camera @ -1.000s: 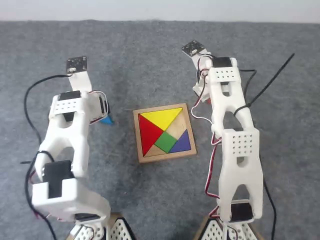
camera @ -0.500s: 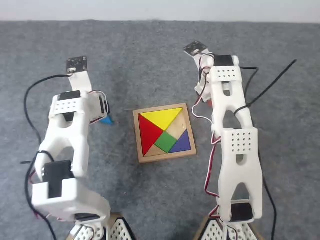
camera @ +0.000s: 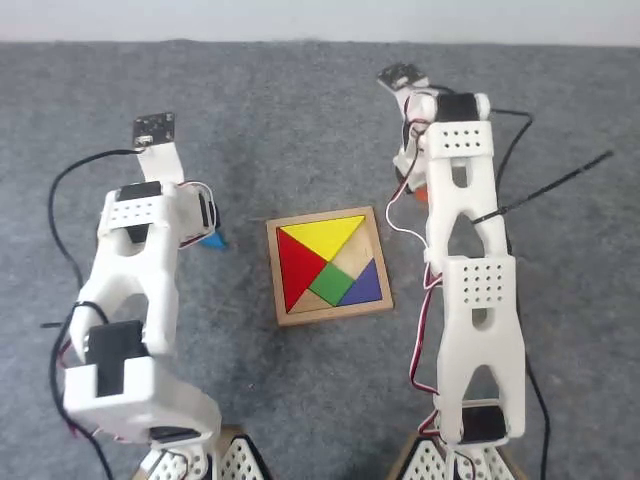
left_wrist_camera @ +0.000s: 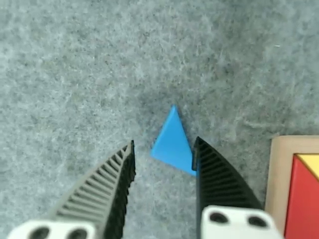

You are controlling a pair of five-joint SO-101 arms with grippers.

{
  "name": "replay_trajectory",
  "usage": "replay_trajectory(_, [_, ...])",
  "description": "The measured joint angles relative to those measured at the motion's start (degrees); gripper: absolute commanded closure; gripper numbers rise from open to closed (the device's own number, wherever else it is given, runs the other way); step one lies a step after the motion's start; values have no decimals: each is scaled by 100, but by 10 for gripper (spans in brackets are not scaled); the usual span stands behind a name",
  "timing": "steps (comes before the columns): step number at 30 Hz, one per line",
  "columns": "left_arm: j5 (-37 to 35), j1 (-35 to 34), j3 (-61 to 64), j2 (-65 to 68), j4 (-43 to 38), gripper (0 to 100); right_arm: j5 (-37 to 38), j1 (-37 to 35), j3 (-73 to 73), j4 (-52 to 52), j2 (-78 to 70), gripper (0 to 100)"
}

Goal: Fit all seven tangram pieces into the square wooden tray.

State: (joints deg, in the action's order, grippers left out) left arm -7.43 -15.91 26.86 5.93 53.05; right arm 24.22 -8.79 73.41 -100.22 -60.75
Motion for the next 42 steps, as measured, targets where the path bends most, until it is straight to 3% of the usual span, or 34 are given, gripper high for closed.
replay_trajectory(10, [0,-123,0,0,0,815,-756,-360,-18,-35,114,985])
replay_trajectory(23, [0,-158,0,0,0,815,-1231,-2084,-4782,26,4440,983])
replay_trajectory(30, [0,-158,0,0,0,815,-1371,-2567,-7024,1521,4870,972])
replay_trajectory(36, [0,-158,0,0,0,815,-695,-2576,-8738,2716,5046,859])
replay_trajectory(42, [0,-158,0,0,0,815,-316,-2611,-9556,3754,5301,865])
